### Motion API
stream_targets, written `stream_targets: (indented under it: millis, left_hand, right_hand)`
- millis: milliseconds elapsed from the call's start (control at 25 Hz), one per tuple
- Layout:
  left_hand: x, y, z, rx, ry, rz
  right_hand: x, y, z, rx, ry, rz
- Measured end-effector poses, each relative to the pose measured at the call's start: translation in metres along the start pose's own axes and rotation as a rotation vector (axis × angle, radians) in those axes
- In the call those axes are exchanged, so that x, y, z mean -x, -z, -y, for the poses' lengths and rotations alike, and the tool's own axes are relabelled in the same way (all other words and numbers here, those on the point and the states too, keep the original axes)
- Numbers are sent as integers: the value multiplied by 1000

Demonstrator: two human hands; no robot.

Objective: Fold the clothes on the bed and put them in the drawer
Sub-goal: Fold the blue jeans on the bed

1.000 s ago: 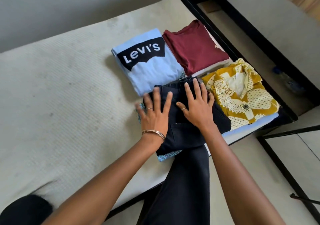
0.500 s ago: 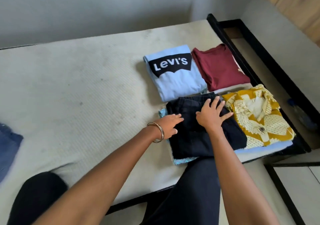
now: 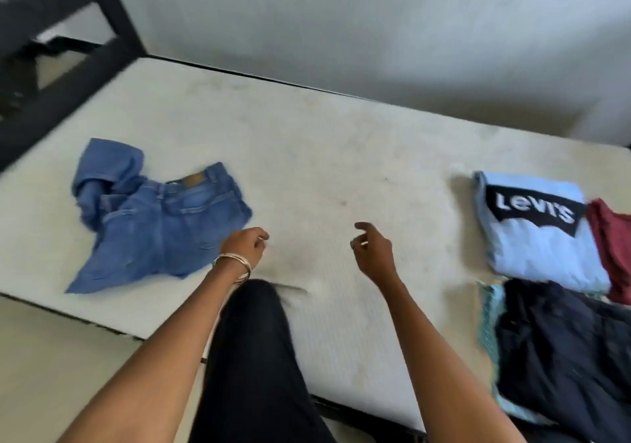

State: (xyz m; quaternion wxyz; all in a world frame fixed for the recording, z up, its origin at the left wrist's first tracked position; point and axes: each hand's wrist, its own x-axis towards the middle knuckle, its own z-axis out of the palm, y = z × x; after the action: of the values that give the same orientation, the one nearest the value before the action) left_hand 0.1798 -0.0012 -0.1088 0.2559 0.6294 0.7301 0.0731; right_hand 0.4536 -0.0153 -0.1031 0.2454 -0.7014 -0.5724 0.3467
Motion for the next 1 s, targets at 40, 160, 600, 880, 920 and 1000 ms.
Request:
stream_targets:
  millis: [40, 160, 600, 880, 920, 1000]
  left_hand:
    - [-3, 16, 34, -34, 95, -94]
    - [-5, 45, 107, -154, 363, -208]
    - [-60, 58, 186, 42, 842, -552]
    - [-69, 109, 205, 192, 857, -281]
    - [-67, 115, 190, 214, 785, -323]
    - [-53, 119, 140, 355, 630, -465]
  right_hand:
    - [-8, -26, 22, 5, 53, 92]
    - [-27, -88, 68, 54, 128, 292]
    - [-39, -182, 96, -144, -265, 639]
    - [-47, -146, 93, -332, -378, 389]
    - [-46, -144, 101, -358, -344, 386]
    - [-37, -133, 119, -450, -260, 384]
